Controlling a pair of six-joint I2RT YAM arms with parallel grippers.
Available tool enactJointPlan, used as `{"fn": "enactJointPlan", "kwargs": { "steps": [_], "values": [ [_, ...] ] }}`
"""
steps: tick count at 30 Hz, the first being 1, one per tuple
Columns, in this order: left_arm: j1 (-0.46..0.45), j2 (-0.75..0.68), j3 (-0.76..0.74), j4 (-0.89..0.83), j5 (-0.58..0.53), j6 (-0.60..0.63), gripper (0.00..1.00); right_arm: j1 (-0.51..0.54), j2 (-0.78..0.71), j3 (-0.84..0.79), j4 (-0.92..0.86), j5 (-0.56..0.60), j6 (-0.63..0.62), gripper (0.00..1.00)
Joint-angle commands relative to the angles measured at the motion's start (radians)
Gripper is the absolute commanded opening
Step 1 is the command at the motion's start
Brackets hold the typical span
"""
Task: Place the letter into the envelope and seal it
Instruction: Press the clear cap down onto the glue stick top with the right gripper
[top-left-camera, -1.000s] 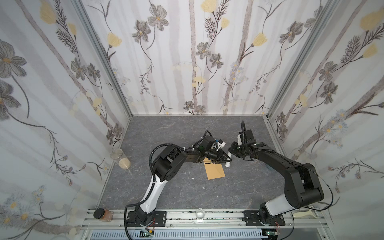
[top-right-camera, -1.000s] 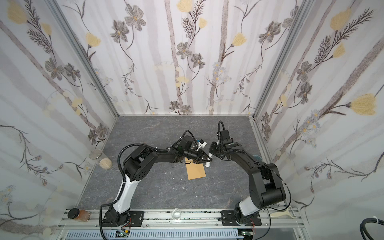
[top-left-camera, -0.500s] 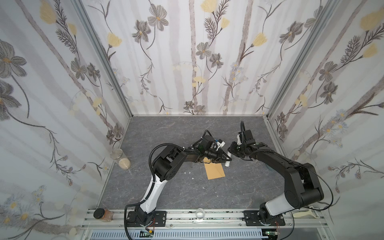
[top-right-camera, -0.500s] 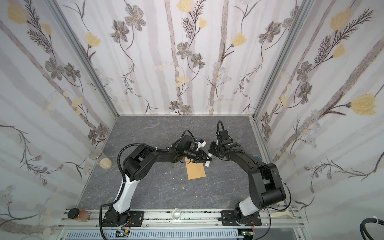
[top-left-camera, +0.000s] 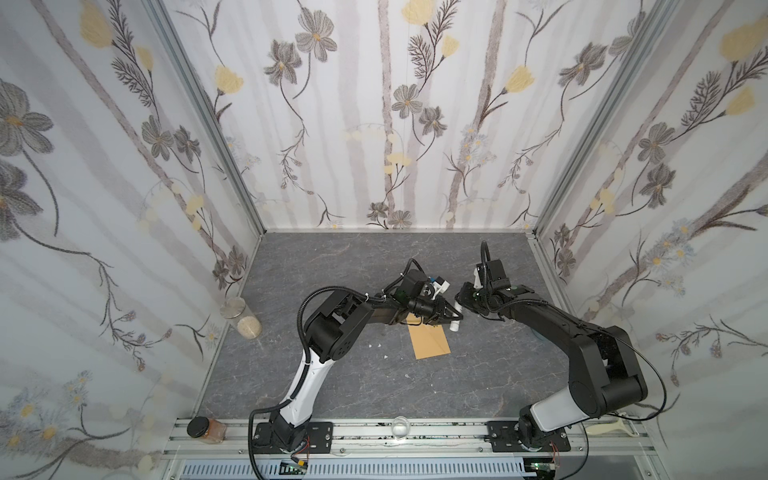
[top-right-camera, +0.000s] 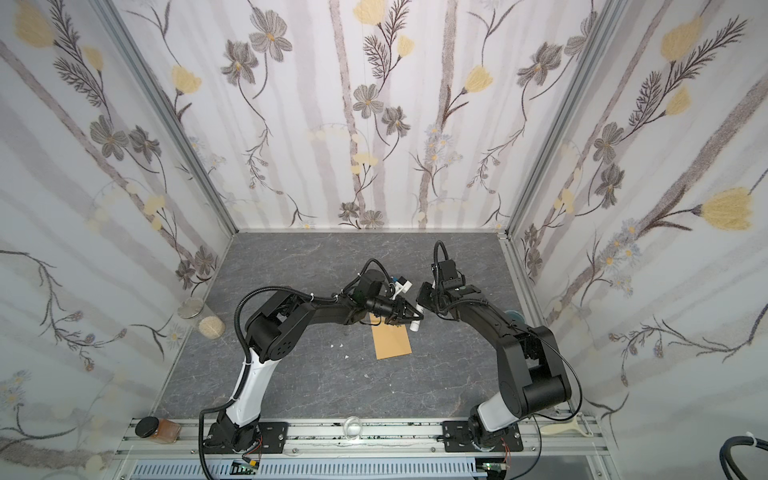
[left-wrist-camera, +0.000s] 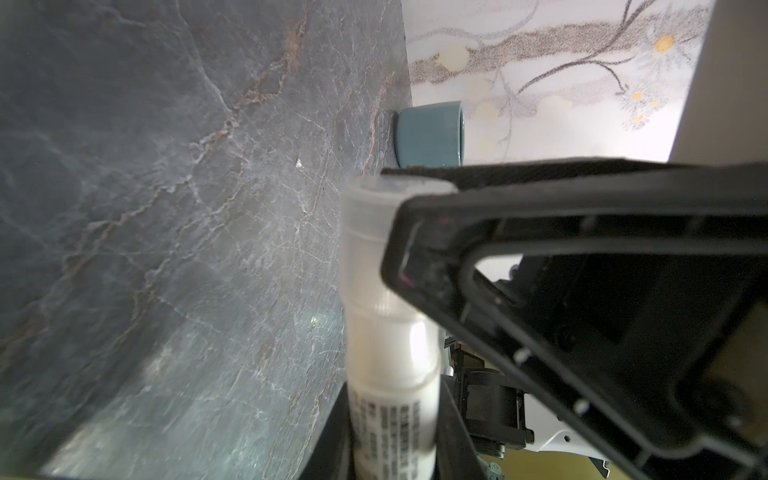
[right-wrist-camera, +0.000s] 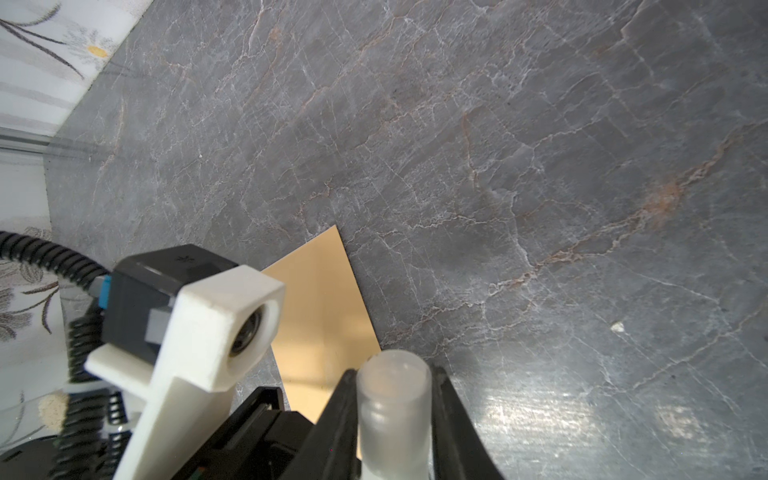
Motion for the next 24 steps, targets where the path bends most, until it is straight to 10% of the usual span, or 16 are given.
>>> {"fn": "enactJointPlan", "kwargs": {
  "steps": [1, 24],
  "values": [
    [0.006, 0.000, 0.001, 0.065, -0.011, -0.005, 0.00, 0.005, 0.001, 0.001, -0.008, -0.003, 0.004, 0.29],
    [0.016, -0.007, -0.014, 0.094, -0.035, -0.027, 0.00, 0.032, -0.012, -0.004, -0.016, -0.002, 0.015, 0.27]
  ]
}}
